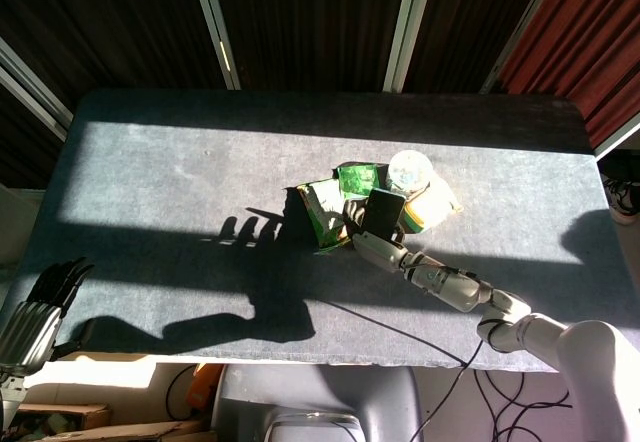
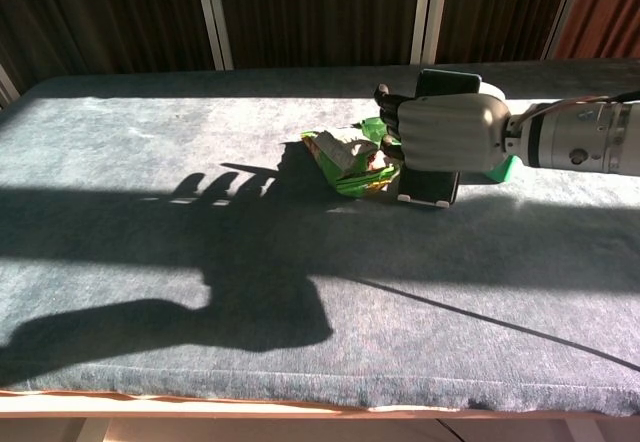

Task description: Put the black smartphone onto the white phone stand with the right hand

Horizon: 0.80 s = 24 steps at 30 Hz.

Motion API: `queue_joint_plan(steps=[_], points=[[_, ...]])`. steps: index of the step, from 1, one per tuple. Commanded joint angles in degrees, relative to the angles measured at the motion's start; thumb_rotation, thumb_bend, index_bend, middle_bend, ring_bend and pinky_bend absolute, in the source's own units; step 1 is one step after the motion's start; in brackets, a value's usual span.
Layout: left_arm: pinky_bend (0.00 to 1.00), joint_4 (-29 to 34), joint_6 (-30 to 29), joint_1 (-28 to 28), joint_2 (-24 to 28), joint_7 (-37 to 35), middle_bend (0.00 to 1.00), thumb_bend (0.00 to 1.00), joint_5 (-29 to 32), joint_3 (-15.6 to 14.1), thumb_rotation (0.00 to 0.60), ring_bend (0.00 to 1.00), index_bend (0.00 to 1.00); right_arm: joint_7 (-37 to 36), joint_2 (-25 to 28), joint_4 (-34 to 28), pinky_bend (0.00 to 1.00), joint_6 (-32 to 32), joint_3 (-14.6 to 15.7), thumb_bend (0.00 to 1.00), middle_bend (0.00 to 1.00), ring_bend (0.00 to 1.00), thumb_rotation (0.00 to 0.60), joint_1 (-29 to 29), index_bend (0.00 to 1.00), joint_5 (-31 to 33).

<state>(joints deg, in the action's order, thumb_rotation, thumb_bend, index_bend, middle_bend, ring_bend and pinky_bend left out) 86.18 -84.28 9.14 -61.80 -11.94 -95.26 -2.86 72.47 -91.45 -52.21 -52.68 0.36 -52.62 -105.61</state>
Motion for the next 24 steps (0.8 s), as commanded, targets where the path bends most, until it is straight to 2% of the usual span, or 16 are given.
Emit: queue_joint_plan(steps=[1, 13, 19, 24], points=[[0.00, 0.00, -0.02, -0.01, 0.01, -0.01, 0.00, 0.40, -0.01, 0.00, 0.600, 0.00, 0.00, 0.10, -0.06, -0.03, 0.32, 0.09, -0.03, 0.27, 0.50, 0.32, 0.600, 0.02, 0.30, 0.10], [0.00, -0.11, -0.13, -0.09, 0.07, -0.23, 0.00, 0.40, 0.12, 0.06, 0.600, 0.00, 0.00, 0.87, -0.18, -0.98, 0.26, 1.23, -0.71, 0.27, 0.41, 0.25, 0.600, 0.45, 0.05, 2.03], [0.00, -0.12, -0.26, -0.13, 0.06, -0.17, 0.00, 0.40, 0.13, 0.12, 0.600, 0.00, 0.00, 0.09, 0.13, -1.15, 0.24, 0.73, -0.57, 0.26, 0.38, 0.23, 0.600, 0.55, 0.01, 2.09], [0.00, -0.22, -0.12, -0.07, 0.00, -0.08, 0.00, 0.40, 0.28, 0.20, 0.600, 0.00, 0.00, -2.11, 2.08, -3.96, 0.21, -0.43, -0.34, 0.24, 0.35, 0.20, 0.600, 1.00, 0.00, 2.12]])
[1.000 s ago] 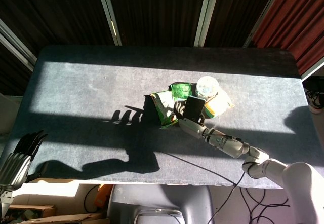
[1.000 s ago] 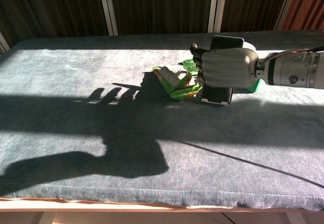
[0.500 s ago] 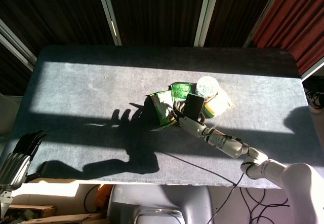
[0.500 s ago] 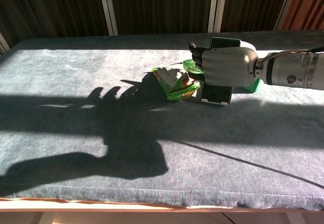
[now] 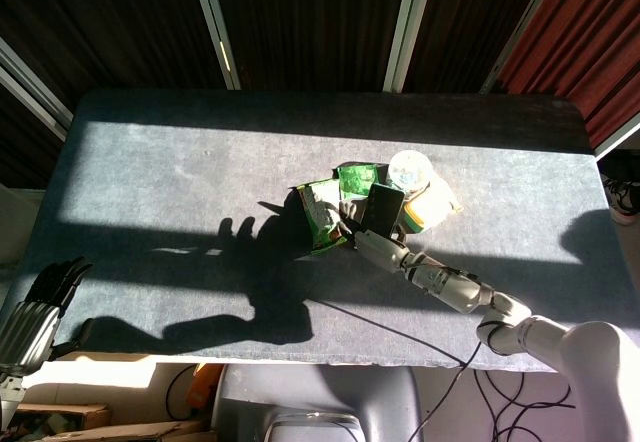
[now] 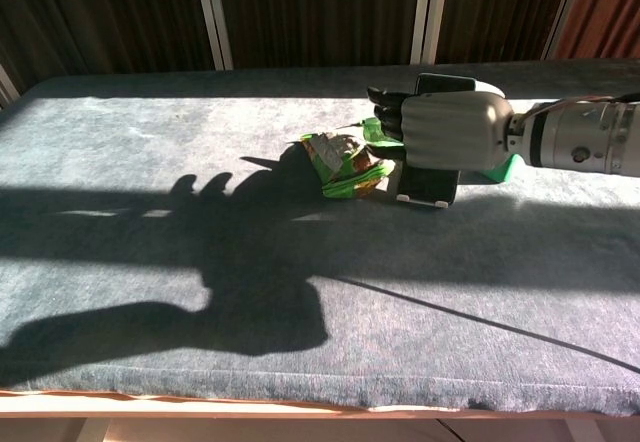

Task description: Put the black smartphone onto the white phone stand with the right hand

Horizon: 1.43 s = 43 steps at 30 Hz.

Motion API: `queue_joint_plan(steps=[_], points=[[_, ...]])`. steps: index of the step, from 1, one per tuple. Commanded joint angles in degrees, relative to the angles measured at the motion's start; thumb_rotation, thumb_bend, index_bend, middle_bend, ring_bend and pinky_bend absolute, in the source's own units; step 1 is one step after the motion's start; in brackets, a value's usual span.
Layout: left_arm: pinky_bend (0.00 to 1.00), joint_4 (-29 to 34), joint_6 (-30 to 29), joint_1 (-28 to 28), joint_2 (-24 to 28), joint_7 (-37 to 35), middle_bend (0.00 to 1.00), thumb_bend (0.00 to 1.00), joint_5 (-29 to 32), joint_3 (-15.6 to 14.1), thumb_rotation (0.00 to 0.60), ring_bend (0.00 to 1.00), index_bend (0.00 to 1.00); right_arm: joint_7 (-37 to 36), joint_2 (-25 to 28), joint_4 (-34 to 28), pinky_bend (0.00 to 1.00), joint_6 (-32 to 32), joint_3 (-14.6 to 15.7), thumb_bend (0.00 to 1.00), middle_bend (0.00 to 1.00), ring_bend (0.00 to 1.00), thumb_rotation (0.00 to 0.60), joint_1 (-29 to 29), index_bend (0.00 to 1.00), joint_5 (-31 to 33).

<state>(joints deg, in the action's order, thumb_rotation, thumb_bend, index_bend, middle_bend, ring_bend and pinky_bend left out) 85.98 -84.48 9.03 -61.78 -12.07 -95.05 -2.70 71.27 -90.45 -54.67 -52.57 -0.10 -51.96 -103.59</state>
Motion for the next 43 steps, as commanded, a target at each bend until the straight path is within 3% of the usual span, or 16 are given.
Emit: queue_joint_plan(steps=[1, 6, 8, 11, 14, 18, 20, 22, 26, 31, 35, 43], points=[[0.00, 0.01, 0.17, 0.09, -0.01, 0.04, 0.00, 0.40, 0.13, 0.07, 0.600, 0.00, 0.00, -0.84, 2.04, -2.98, 0.21, -0.95, 0.29, 0.23, 0.34, 0.20, 0.600, 0.56, 0.00, -0.08], [0.00, 0.05, 0.03, 0.07, 0.00, 0.01, 0.00, 0.40, -0.12, -0.01, 0.600, 0.00, 0.00, -2.77, 6.76, -11.35, 0.18, -5.66, 0.04, 0.19, 0.28, 0.15, 0.600, 3.37, 0.00, 0.50], [0.00, 0.08, -0.10, -0.01, 0.03, 0.06, 0.00, 0.40, -0.28, -0.12, 0.600, 0.00, 0.00, -3.33, 8.96, -16.04, 0.14, -9.34, -0.31, 0.17, 0.21, 0.10, 0.600, 5.96, 0.00, 1.35], [0.00, 0.14, -0.38, -0.13, 0.04, 0.03, 0.00, 0.40, -0.33, -0.10, 0.600, 0.00, 0.00, -5.79, 11.46, -23.51, 0.10, -17.79, -0.38, 0.15, 0.09, 0.02, 0.600, 11.47, 0.00, 2.20], [0.00, 0.23, -0.21, -0.11, -0.03, 0.20, 0.00, 0.40, -0.20, -0.08, 0.600, 0.00, 0.00, -9.94, 12.42, -29.96, 0.09, -28.36, -0.18, 0.14, 0.01, 0.00, 0.600, 18.75, 0.00, 3.71], [0.00, 0.45, 0.33, -0.01, -0.31, 1.42, 0.00, 0.40, -0.11, -0.18, 0.600, 0.00, 0.00, -12.64, 14.39, -41.75, 0.02, -38.08, 0.83, 0.14, 0.00, 0.00, 0.600, 30.58, 0.00, 13.28], [0.00, 0.64, 0.53, 0.00, -0.54, 2.26, 0.00, 0.40, 0.06, -0.12, 0.600, 0.00, 0.00, -17.82, 17.67, -49.46, 0.00, -39.96, 2.75, 0.14, 0.00, 0.00, 0.600, 35.86, 0.00, 19.11], [0.00, 0.79, 0.71, -0.01, -0.71, 3.02, 0.00, 0.40, 0.35, -0.04, 0.600, 0.00, 0.00, -26.25, 21.20, -52.75, 0.00, -40.89, 4.09, 0.14, 0.00, 0.00, 0.600, 39.28, 0.00, 21.96], [0.00, 1.03, 1.23, 0.19, -0.93, 4.03, 0.00, 0.40, 0.61, 0.08, 0.600, 0.00, 0.00, -42.39, 23.46, -47.25, 0.00, -43.35, 4.49, 0.14, 0.00, 0.00, 0.600, 43.47, 0.00, 21.65], [0.00, 1.52, 1.51, 0.09, -1.56, 5.91, 0.00, 0.40, 1.40, 0.38, 0.600, 0.00, 0.00, -53.63, 20.93, -37.66, 0.00, -42.93, 3.63, 0.14, 0.00, 0.00, 0.600, 46.55, 0.00, 23.30], [0.00, 1.76, 1.74, 0.06, -1.93, 6.96, 0.00, 0.40, 2.04, 0.64, 0.600, 0.00, 0.00, -55.73, 20.01, -34.14, 0.00, -41.40, 3.01, 0.14, 0.00, 0.00, 0.600, 47.18, 0.00, 23.68], [0.00, 1.57, 1.74, 0.24, -2.30, 7.16, 0.00, 0.40, 1.72, 0.72, 0.600, 0.00, 0.00, -57.32, 19.91, -33.67, 0.00, -41.01, 1.53, 0.14, 0.00, 0.00, 0.600, 48.35, 0.00, 22.81]])
